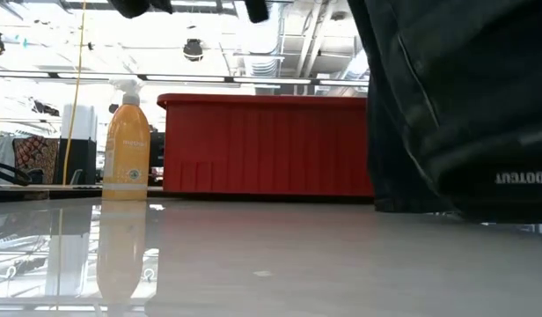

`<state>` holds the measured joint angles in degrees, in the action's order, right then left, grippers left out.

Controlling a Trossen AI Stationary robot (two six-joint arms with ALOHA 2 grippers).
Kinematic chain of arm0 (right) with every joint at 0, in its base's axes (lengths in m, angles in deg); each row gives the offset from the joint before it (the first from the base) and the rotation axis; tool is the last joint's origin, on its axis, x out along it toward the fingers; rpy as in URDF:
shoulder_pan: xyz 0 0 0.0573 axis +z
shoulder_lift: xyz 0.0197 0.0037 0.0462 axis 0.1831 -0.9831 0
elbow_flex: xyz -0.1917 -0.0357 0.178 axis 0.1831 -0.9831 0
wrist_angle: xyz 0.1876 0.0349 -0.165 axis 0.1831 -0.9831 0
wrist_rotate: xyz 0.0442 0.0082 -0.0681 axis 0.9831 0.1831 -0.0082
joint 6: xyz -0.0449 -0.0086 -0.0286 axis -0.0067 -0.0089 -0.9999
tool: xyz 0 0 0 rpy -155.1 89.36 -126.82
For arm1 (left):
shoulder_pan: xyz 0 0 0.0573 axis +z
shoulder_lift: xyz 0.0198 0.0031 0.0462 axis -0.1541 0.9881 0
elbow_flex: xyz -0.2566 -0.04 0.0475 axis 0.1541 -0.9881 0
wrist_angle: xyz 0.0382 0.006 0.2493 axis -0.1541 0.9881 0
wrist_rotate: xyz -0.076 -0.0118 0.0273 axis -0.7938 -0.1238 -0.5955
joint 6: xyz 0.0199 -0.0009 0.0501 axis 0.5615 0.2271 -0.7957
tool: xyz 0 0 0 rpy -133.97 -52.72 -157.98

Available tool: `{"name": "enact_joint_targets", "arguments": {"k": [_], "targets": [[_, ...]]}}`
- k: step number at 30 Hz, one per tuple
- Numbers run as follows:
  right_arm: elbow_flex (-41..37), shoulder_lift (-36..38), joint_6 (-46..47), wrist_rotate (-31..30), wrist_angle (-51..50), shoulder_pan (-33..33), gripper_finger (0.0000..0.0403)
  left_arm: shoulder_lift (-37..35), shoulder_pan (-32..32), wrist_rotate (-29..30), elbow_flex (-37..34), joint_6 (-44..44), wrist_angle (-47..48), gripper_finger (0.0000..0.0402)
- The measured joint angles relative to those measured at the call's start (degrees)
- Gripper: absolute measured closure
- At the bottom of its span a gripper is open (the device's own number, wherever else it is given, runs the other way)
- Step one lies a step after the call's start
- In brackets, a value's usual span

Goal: Fold laundry
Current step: Fold the blue pants

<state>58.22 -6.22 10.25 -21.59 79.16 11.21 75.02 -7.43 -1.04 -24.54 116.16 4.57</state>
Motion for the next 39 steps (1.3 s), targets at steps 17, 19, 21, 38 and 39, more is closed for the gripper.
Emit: {"name": "enact_joint_targets", "arguments": {"k": [17, 19, 21, 38, 39], "targets": [[0.0, -1.3, 1.6, 1.0, 0.3, -0.1, 0.0381, 4.1, 2.1, 0.7, 3.4, -8.3, -0.1, 0.0164], [0.0, -1.3, 1.7, 1.0, 0.2, -0.2, 0.0381, 4.8, 1.5, 1.5, 3.5, -8.3, -0.2, 0.0164], [0.0, -1.3, 1.7, 1.1, -0.2, -0.6, 0.0381, 4.9, 0.9, 1.7, 4.5, -8.1, 0.8, 0.0164], [0.0, -2.8, 1.5, 1.4, -2.4, -0.7, 0.0382, 7.6, -0.1, -3.6, 20.4, -12.3, 7.1, 0.0164], [0.0, -2.8, 1.5, 1.4, -2.7, -0.7, 0.0382, 7.6, -0.1, -4.6, 21.3, -12.0, 7.1, 0.0164]]}}
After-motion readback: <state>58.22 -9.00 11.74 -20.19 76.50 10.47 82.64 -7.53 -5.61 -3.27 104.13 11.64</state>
